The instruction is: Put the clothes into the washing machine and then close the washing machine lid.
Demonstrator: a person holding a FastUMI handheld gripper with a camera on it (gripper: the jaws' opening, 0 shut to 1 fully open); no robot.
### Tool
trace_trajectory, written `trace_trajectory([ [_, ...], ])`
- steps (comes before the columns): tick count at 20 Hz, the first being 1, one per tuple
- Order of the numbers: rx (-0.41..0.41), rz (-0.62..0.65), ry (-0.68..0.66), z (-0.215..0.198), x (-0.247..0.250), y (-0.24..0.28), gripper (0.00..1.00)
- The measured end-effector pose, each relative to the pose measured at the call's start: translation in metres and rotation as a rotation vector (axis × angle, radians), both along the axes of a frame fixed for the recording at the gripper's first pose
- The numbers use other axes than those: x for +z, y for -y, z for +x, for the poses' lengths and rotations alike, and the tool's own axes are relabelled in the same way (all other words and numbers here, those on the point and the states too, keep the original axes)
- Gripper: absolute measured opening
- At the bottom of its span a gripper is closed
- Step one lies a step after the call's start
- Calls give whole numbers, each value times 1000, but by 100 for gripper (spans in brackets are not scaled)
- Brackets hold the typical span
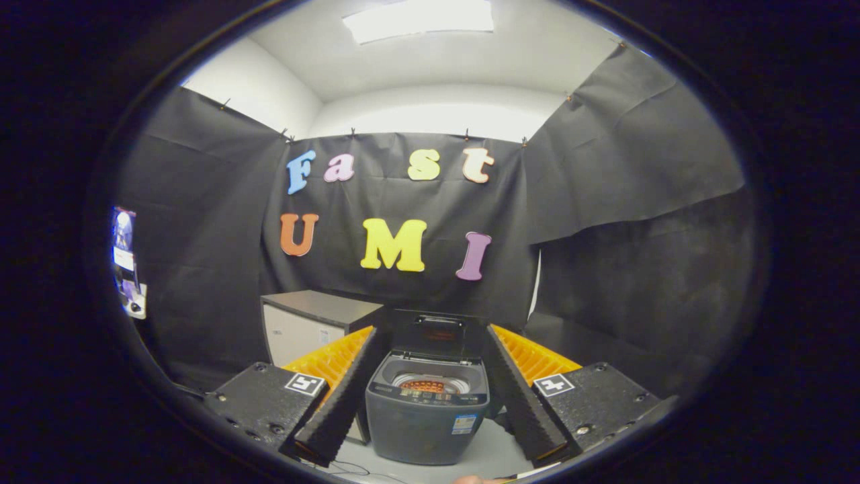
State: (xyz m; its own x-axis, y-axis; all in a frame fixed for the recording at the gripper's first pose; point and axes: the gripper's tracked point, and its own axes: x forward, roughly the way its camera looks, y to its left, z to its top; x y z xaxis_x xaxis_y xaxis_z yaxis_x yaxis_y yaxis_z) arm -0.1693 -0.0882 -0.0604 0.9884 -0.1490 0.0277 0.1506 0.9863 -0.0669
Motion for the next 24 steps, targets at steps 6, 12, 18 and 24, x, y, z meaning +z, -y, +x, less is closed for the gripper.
trace_trajectory([
  [6,-51,-5,14,74,13,8,98],
  [12,-92,0,32,170,31,0,98],
  [18,-22,-11,9,263,40,10,98],
  [24,110,1,-16,374,32,31,98],
])
